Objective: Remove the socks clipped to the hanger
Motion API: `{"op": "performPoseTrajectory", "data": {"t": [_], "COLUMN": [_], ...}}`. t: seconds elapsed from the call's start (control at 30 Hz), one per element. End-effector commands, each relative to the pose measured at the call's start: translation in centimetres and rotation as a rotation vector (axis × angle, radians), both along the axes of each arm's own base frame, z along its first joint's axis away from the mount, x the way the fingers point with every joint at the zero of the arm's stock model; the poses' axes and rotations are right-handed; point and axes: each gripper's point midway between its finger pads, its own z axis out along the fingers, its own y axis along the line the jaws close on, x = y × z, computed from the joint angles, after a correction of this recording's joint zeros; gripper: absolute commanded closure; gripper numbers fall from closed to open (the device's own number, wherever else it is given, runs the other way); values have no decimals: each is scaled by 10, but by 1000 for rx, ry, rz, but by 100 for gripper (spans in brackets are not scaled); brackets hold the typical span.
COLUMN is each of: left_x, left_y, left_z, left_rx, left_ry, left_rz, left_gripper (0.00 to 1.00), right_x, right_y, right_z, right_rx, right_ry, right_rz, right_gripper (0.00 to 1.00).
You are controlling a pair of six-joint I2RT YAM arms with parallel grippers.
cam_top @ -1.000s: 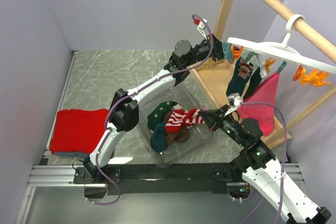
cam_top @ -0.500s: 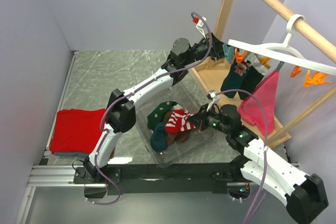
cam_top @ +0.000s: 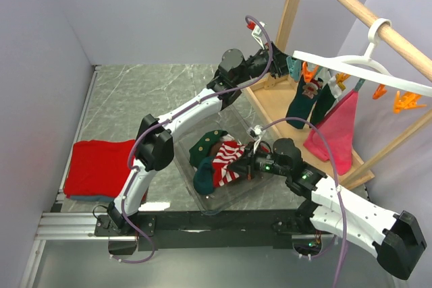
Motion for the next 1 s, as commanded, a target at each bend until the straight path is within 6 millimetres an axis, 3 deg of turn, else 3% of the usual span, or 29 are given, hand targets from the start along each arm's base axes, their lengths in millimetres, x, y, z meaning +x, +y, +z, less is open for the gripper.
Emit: {"op": "performPoseTrajectory", "data": {"t": [0.0, 0.03, 0.07, 0.17, 0.3, 0.4, 0.47, 0.57, 0.6, 0.7, 0.8, 0.9, 0.97], "left_x": [-32, -31, -31, -33, -32, -31, -32, -32, -32, -30, -30, -29, -27], "left_y": [12, 13, 13, 13, 13, 13, 12, 12, 12, 10, 9, 6, 5], "left_z": [37, 36, 37, 36, 36, 35, 35, 32, 31, 26, 23, 20, 17], "left_rx": [-39, -36, -38, -36, -33, -30, -28, -19, -15, 3, 12, 23, 32], "left_ry": [-70, -70, -72, -70, -71, -76, -80, -79, -82, -81, -84, -87, -93], "left_rz": [-56, -54, -50, -56, -54, -51, -52, -54, -57, -53, -56, -58, -54], "left_gripper": [93, 93, 93, 93, 93, 93, 93, 93, 93, 93, 93, 93, 93], "right_x": [19, 28, 31, 42, 48, 58, 69, 88, 95, 99, 102, 112, 128], "right_y": [-5, -11, -14, -27, -35, -53, -73, -120, -144, -186, -213, -228, -239], "right_z": [5, 4, 5, 12, 29, 34, 43, 50, 50, 60, 68, 76, 68], "right_rx": [-13, -26, -31, -35, -14, -23, 4, 32, 27, 103, 161, 171, 115], "right_ry": [-37, -43, -41, -61, -102, -111, -119, -136, -150, -181, -220, -264, -247], "right_rz": [-109, -169, -200, -301, -355, -476, -617, -907, -1048, -1270, -1395, -1460, -1480], "right_gripper": [84, 71, 51, 33, 28, 26, 26, 20, 18, 18, 19, 20, 20]}}
